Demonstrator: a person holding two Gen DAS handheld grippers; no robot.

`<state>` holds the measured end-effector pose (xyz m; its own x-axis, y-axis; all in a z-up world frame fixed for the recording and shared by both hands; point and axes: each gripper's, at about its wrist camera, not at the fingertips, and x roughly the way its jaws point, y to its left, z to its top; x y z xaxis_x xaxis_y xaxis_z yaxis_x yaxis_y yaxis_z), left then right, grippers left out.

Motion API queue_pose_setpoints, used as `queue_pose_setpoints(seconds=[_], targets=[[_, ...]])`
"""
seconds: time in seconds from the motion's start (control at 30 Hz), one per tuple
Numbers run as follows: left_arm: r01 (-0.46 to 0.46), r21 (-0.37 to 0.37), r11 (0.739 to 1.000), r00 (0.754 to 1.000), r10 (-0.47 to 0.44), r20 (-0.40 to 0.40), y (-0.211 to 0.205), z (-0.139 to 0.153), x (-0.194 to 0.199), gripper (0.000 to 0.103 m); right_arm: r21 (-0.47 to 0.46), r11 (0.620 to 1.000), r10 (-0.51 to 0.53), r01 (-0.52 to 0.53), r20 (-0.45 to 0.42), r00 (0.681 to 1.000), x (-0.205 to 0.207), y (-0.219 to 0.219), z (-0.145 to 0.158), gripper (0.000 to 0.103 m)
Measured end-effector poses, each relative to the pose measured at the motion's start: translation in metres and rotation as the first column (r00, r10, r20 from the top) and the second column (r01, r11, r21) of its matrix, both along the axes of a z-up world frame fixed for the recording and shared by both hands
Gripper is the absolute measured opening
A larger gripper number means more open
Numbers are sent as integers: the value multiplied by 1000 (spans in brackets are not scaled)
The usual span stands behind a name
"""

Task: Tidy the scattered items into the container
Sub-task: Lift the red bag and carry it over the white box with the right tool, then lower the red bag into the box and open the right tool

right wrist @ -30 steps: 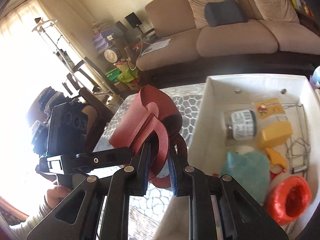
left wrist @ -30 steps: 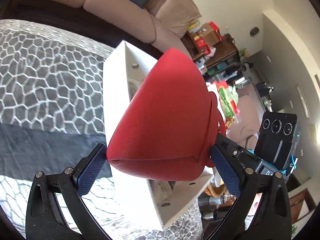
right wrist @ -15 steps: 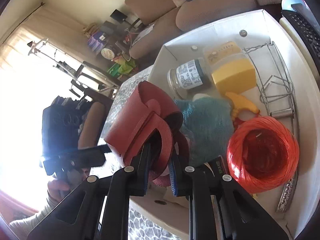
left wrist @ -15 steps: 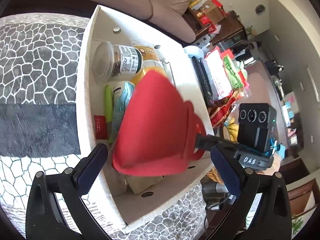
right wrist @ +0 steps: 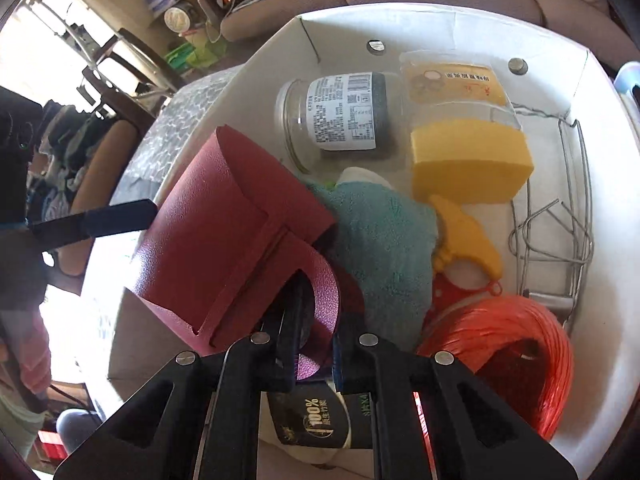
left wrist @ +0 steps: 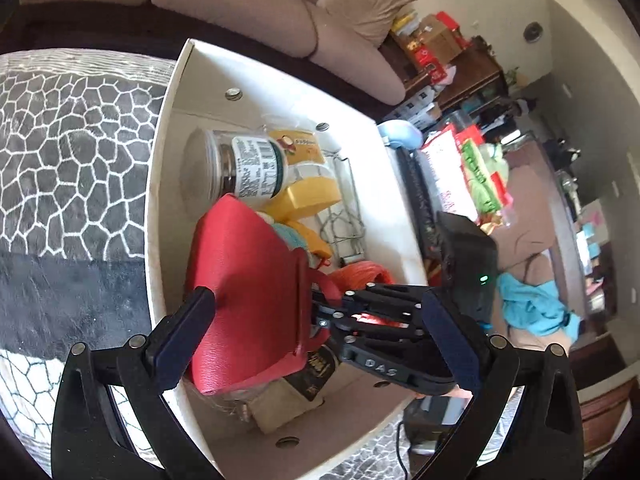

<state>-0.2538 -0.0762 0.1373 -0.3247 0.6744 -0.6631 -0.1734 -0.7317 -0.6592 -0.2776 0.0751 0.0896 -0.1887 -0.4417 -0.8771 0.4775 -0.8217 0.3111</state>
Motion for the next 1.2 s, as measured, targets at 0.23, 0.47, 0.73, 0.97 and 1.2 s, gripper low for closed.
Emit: queue_pose_setpoints(seconds=[0.23,0.47,0.73,0.97,1.2], targets=[[32,-47,998,999,-30,38,24,-14,-14,103,4,1000,-7,7,58,998,-12,2,-11,9],[-54,-103,993,998,57,27,17,-35,-39,102,-81,993,-80,82,26,996,-28,-6,-13,7],[-54,-55,997,997,57,57,17,-25,-33,103,-159,977,-136,145,64,989,-27,13,4,26],[0,-66,998,1000,0,-9,18,9,-17,103,-175,974,-156,146,-45,987,10,42,35,63],[7,-86,996,992,5,128,30,-39,-20,103,-172,982,-78,73,-19,997,10,-2,27,56]])
